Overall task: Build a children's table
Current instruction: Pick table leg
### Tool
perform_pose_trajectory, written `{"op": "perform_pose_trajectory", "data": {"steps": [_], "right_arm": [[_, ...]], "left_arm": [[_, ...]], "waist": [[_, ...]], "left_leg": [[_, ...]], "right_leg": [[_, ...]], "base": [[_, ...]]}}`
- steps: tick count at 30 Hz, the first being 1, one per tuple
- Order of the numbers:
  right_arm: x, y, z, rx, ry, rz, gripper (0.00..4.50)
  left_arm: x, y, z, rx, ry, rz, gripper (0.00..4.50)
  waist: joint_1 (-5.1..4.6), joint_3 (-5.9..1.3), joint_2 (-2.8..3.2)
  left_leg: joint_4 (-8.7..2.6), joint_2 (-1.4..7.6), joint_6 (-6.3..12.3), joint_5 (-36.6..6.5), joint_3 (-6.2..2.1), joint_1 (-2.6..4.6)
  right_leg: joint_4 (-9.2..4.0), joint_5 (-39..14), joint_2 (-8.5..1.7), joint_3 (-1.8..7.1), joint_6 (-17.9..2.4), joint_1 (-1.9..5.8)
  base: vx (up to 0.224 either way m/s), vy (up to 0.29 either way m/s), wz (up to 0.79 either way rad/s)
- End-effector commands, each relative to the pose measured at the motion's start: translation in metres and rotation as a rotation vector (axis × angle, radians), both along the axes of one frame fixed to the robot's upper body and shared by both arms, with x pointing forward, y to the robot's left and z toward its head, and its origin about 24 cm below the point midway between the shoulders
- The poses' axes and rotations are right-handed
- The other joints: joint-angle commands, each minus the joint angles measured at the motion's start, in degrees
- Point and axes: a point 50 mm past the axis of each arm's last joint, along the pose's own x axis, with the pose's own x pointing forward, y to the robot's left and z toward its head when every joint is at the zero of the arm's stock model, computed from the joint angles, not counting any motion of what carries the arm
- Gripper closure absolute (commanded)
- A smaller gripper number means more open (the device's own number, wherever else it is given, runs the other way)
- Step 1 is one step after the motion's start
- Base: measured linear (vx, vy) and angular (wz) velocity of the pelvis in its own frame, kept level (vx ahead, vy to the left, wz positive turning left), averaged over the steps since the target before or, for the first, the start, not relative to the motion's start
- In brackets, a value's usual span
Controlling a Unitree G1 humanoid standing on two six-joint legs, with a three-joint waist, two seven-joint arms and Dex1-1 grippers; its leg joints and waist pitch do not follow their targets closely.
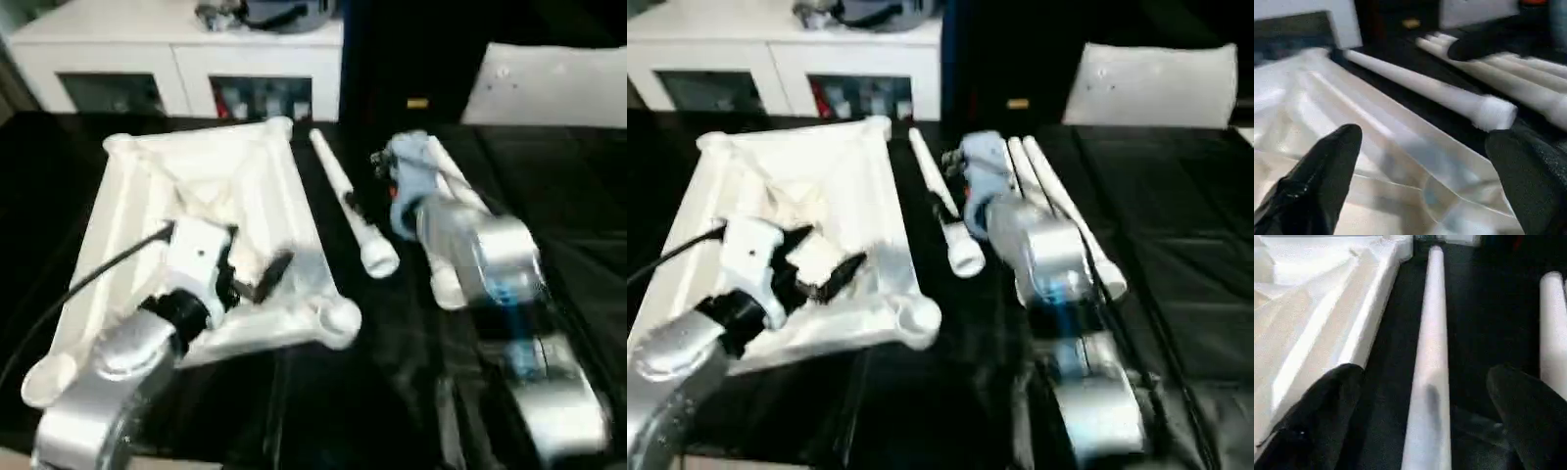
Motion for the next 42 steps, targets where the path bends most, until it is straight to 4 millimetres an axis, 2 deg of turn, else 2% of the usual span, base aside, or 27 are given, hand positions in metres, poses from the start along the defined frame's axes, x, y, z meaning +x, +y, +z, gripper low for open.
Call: {"op": "perform_pose_trajectory", "data": {"steps": [1,2,3,4,5,6,7,8,9,10,13,16,17,20,23,24,25,26,27,30,31,32,38,40,42], "right_arm": [[0.008,0.005,-0.007,0.012,0.038,0.002,0.06],[0.012,0.006,-0.01,0.01,0.053,0.0,0.06],[0.014,0.006,-0.011,0.007,0.06,-0.002,0.06],[0.015,0.006,-0.013,-0.001,0.059,-0.014,0.06],[0.017,0.006,-0.015,-0.007,0.066,-0.018,0.06],[0.019,0.007,-0.019,-0.011,0.08,-0.019,0.06],[0.019,0.007,-0.02,-0.011,0.083,-0.02,0.06],[0.02,0.007,-0.022,-0.013,0.089,-0.021,0.06],[0.021,0.008,-0.026,-0.015,0.106,-0.024,0.06],[0.02,0.008,-0.031,-0.032,0.123,-0.022,0.06],[0.02,0.006,-0.038,-0.071,0.139,-0.035,0.06],[0.02,0.003,-0.041,-0.081,0.154,-0.056,0.06],[0.02,0.002,-0.042,-0.078,0.156,-0.058,0.32],[0.02,0.0,-0.043,-0.065,0.169,-0.067,0.42],[0.02,-0.002,-0.046,-0.053,0.179,-0.071,0.79],[0.02,-0.002,-0.046,-0.048,0.182,-0.073,0.86],[0.02,-0.002,-0.046,-0.042,0.184,-0.076,0.86],[0.02,-0.003,-0.046,-0.038,0.184,-0.078,0.98],[0.02,-0.002,-0.046,-0.015,0.19,-0.082,1.14],[0.021,-0.003,-0.045,0.001,0.193,-0.089,1.24],[0.021,-0.005,-0.045,0.002,0.193,-0.092,1.42],[0.021,-0.005,-0.046,-0.001,0.194,-0.091,1.42],[0.019,-0.008,-0.049,0.012,0.206,-0.097,1.95],[0.02,-0.008,-0.049,0.026,0.208,-0.102,2.2],[0.02,-0.01,-0.049,0.033,0.209,-0.107,2.25]], "left_arm": [[-0.005,-0.002,0.006,-0.002,0.027,-0.077,0.0],[-0.009,-0.002,0.007,-0.005,0.049,-0.107,0.0],[-0.01,-0.001,0.007,-0.008,0.06,-0.121,0.0],[-0.012,-0.001,0.008,-0.009,0.066,-0.133,0.0],[-0.013,-0.001,0.009,-0.008,0.069,-0.14,0.0],[-0.015,-0.001,0.01,-0.009,0.073,-0.15,0.0],[-0.016,-0.001,0.01,-0.01,0.073,-0.151,0.0],[-0.016,-0.002,0.011,-0.017,0.076,-0.153,0.0],[-0.018,-0.003,0.012,-0.029,0.083,-0.158,0.0],[-0.021,-0.005,0.012,-0.035,0.096,-0.17,0.0],[-0.027,-0.008,0.011,-0.033,0.125,-0.206,0.0],[-0.03,-0.01,0.011,-0.035,0.136,-0.224,0.0],[-0.03,-0.011,0.011,-0.035,0.136,-0.223,0.0],[-0.029,-0.011,0.01,-0.032,0.139,-0.218,0.0],[-0.029,-0.012,0.01,-0.024,0.144,-0.221,0.0],[-0.03,-0.012,0.011,-0.023,0.146,-0.225,0.0],[-0.03,-0.012,0.011,-0.024,0.147,-0.23,0.0],[-0.03,-0.012,0.011,-0.025,0.148,-0.232,0.0],[-0.03,-0.012,0.011,-0.021,0.148,-0.236,0.0],[-0.029,-0.012,0.011,-0.013,0.145,-0.24,0.0],[-0.027,-0.012,0.011,0.0,0.135,-0.24,0.0],[-0.027,-0.013,0.011,0.002,0.132,-0.239,0.0],[-0.024,-0.013,0.012,0.004,0.121,-0.229,0.0],[-0.024,-0.013,0.012,0.006,0.117,-0.231,0.0],[-0.023,-0.013,0.011,0.016,0.109,-0.23,0.0]], "waist": [[-0.07,-3.19,0.16],[0.05,-3.18,-0.09],[0.09,-3.25,0.26],[0.22,-3.06,0.09],[0.46,-3.4,0.18],[0.66,-3.83,0.09],[0.65,-4.12,0.16],[0.9,-3.72,-0.18],[0.95,-3.65,-0.23],[1.02,-3.67,-0.41],[1.19,-3.21,-0.34],[1.15,-2.72,-0.75],[1.21,-2.54,-0.72],[1.11,-2.4,-0.93],[1.08,-2.36,-0.76],[1.08,-2.33,-0.88],[1.11,-2.39,-0.63],[1.1,-2.4,-0.78],[1.23,-2.56,-0.49],[1.23,-2.67,-0.64],[1.26,-2.73,-0.64],[1.26,-2.91,-0.86],[1.55,-3.22,-0.55],[1.61,-3.48,-0.64],[1.63,-3.77,-0.74]], "left_leg": [[-5.04,2.92,-0.92,-10.6,-1.0,-0.84],[-4.95,2.93,-0.35,-8.88,-0.78,-1.45],[-4.9,2.87,-0.34,-9.18,-0.71,-1.41],[-4.77,2.93,-0.03,-8.88,-0.31,-1.24],[-4.56,2.99,0.55,-5.96,-0.09,-1.46],[-4.34,2.99,1.55,-1.14,0.04,-1.92],[-4.13,2.94,2.11,1.13,0.09,-1.95],[-4.1,2.86,3.82,3.96,0.31,-2.28],[-4.17,2.98,4.26,4.21,0.3,-2.41],[-4.07,3.02,5.52,4.79,0.44,-2.58],[-4.24,3.29,5.97,2.65,0.59,-2.46],[-4.54,3.57,4.47,-0.89,0.92,-2.12],[-4.7,3.7,3.77,-2.29,1.04,-1.95],[-4.84,3.89,2.57,-3.94,1.58,-1.67],[-4.87,3.95,1.78,-4.14,1.79,-1.66],[-4.87,3.92,1.76,-4.09,1.85,-1.7],[-4.83,3.89,1.73,-3.97,1.82,-1.75],[-4.84,3.91,1.86,-3.69,1.86,-1.78],[-4.79,3.91,1.96,-3.29,1.81,-1.74],[-4.77,3.91,2.38,-2.9,1.88,-1.77],[-4.75,3.93,2.42,-2.88,1.89,-1.75],[-4.69,3.95,2.52,-2.77,1.96,-1.73],[-4.53,3.96,2.46,-1.89,2.01,-1.76],[-4.44,3.96,2.74,-0.92,2.0,-1.78],[-4.35,3.94,2.97,-0.35,2.01,-1.82]], "right_leg": [[-5.13,-18.01,-5.02,2.93,-11.34,2.15],[-4.8,-15.29,-5.13,2.87,-12.39,2.04],[-4.64,-14.79,-5.03,2.75,-12.94,1.92],[-4.84,-12.77,-4.81,2.86,-13.47,1.52],[-4.45,-8.56,-4.83,2.91,-14.4,1.76],[-3.83,-2.34,-4.66,2.78,-15.27,2.09],[-3.38,0.94,-4.63,2.76,-16.07,2.07],[-3.38,5.36,-4.44,2.71,-16.63,2.05],[-3.1,6.06,-4.49,2.67,-17.15,1.98],[-3.09,6.73,-4.57,2.53,-17.78,2.06],[-3.26,3.25,-4.58,2.47,-17.83,1.74],[-3.7,-1.54,-4.49,2.53,-17.29,1.4],[-3.84,-3.14,-4.43,2.55,-16.74,1.3],[-4.06,-5.69,-4.4,2.63,-15.52,1.04],[-4.02,-5.93,-4.38,2.64,-15.07,0.9],[-4.0,-5.41,-4.39,2.71,-15.15,0.88],[-3.91,-5.2,-4.41,2.7,-15.16,0.98],[-3.95,-4.62,-4.4,2.71,-15.22,0.98],[-3.8,-4.0,-4.42,2.66,-15.36,1.06],[-3.78,-3.09,-4.36,2.61,-15.69,1.1],[-3.79,-3.18,-4.37,2.61,-15.72,1.12],[-3.81,-3.27,-4.37,2.64,-15.79,1.18],[-3.68,-2.42,-4.45,2.61,-16.24,1.28],[-3.49,-1.13,-4.4,2.56,-16.53,1.35],[-3.41,-0.53,-4.39,2.52,-16.67,1.53]], "base": [[0.0,0.0,0.0],[0.0,0.0,0.0],[0.0,0.0,0.0],[0.0,0.0,0.0],[0.0,0.0,0.0],[0.0,0.0,0.0],[0.05,-0.006,0.01],[0.05,-0.006,0.01],[0.0,0.0,0.0],[0.0,0.0,0.0],[0.0,0.0,0.0],[0.0,0.0,0.0],[0.0,0.0,0.0],[0.0,0.0,0.0],[0.0,0.0,0.0],[0.0,0.0,0.0],[0.0,0.0,0.0],[0.0,0.0,0.0],[0.0,0.0,0.0],[0.0,0.0,0.0],[0.0,0.0,0.0],[0.0,0.0,0.0],[0.0,0.0,0.0],[0.0,0.0,0.0],[0.0,0.0,0.0]]}}
